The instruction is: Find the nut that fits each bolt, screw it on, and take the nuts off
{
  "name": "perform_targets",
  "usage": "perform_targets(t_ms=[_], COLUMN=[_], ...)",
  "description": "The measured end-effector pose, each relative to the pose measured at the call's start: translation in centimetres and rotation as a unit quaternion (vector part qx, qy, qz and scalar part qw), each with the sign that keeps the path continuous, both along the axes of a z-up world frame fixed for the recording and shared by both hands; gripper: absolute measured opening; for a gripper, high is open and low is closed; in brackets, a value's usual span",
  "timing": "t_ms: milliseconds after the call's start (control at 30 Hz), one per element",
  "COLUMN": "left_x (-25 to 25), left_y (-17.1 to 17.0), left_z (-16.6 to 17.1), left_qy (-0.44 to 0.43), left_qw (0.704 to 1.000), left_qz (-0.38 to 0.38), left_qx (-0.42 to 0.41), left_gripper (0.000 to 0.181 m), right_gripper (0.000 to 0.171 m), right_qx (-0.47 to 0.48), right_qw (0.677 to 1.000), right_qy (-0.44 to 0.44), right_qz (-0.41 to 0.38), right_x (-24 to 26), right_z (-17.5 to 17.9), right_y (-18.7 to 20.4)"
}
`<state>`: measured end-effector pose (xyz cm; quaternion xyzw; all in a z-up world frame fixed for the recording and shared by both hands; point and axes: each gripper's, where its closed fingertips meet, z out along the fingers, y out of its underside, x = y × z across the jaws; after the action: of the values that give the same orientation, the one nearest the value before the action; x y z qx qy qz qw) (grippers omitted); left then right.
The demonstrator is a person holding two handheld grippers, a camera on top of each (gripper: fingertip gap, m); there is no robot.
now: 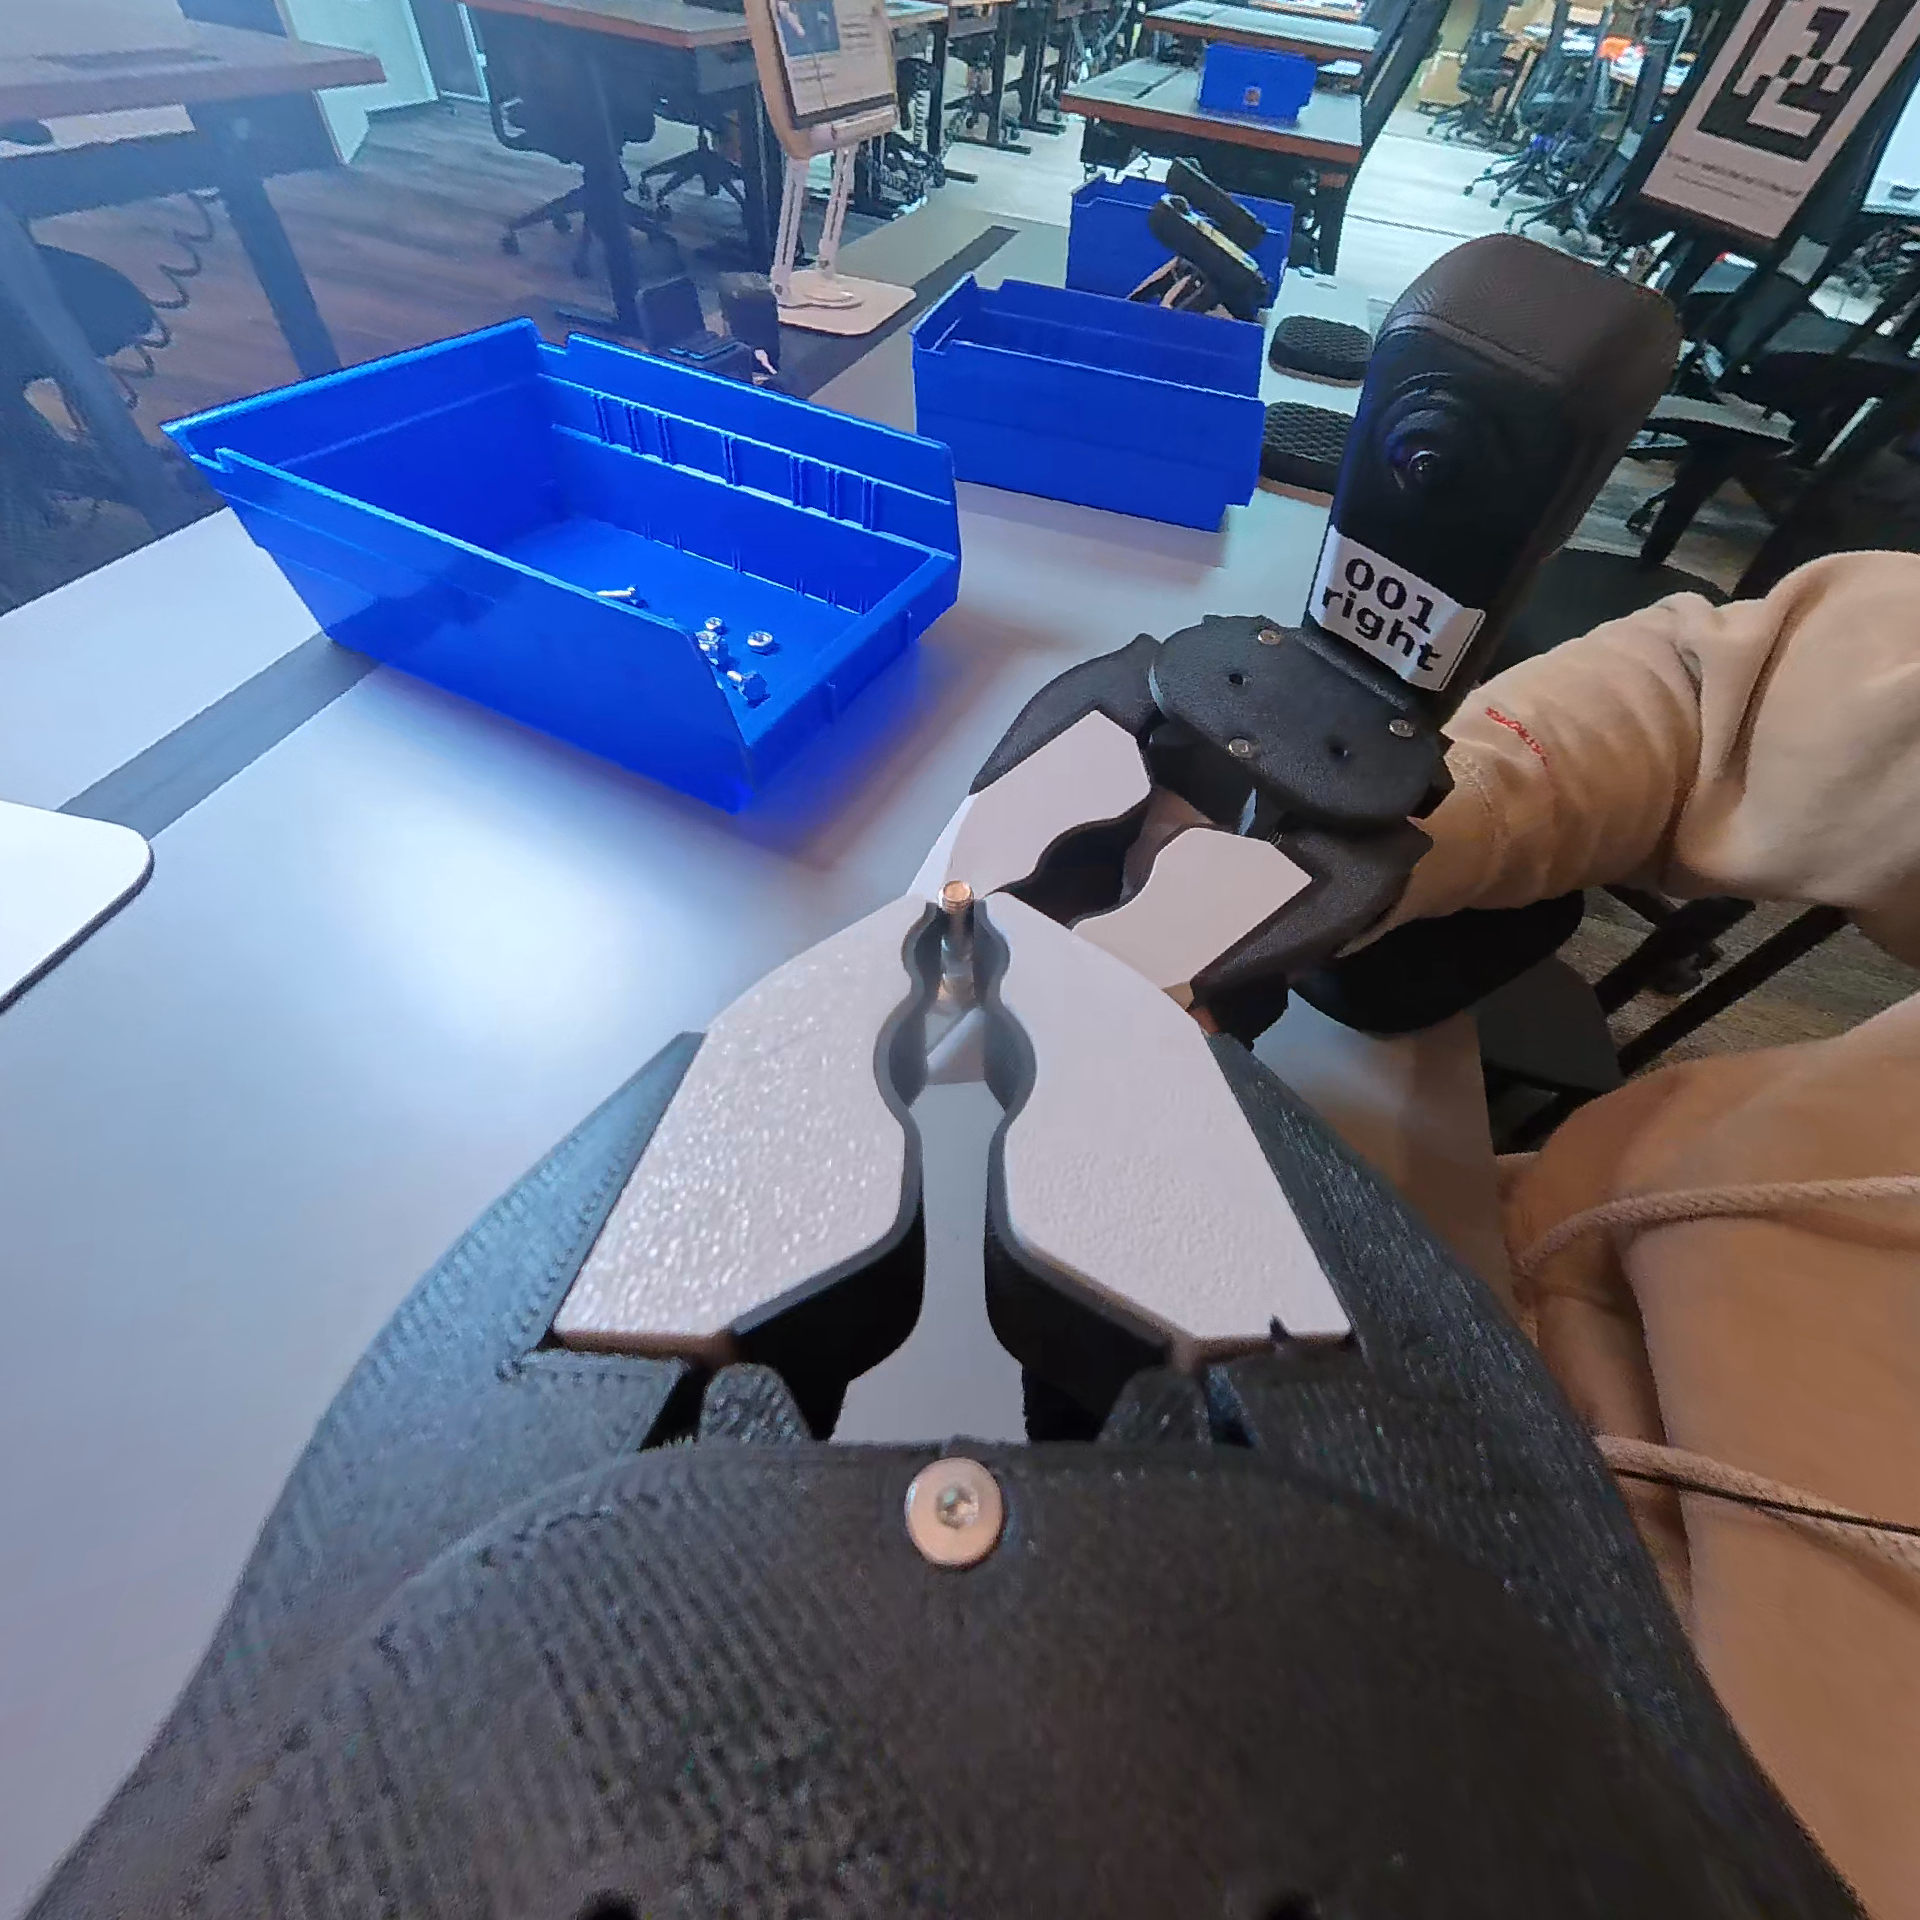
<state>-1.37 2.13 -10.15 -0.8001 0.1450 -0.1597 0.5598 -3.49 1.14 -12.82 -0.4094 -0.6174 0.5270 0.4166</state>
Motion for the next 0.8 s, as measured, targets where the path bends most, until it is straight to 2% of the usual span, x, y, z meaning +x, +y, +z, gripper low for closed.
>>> perform_targets(t_ms=[800], left_x=[-0.5], left_y=[0.59], left_z=[-0.41], left_qy=[-0.021], left_qw=[0.999], left_qz=[0.024], left_qx=[0.005], left_gripper=[0.005], right_gripper=[0.013], right_qx=[-0.003], right_qw=[1.0], right_qy=[-0.007], right_qz=[-0.029], right_x=[-0.48], right_z=[-0.61], right_y=[0.86])
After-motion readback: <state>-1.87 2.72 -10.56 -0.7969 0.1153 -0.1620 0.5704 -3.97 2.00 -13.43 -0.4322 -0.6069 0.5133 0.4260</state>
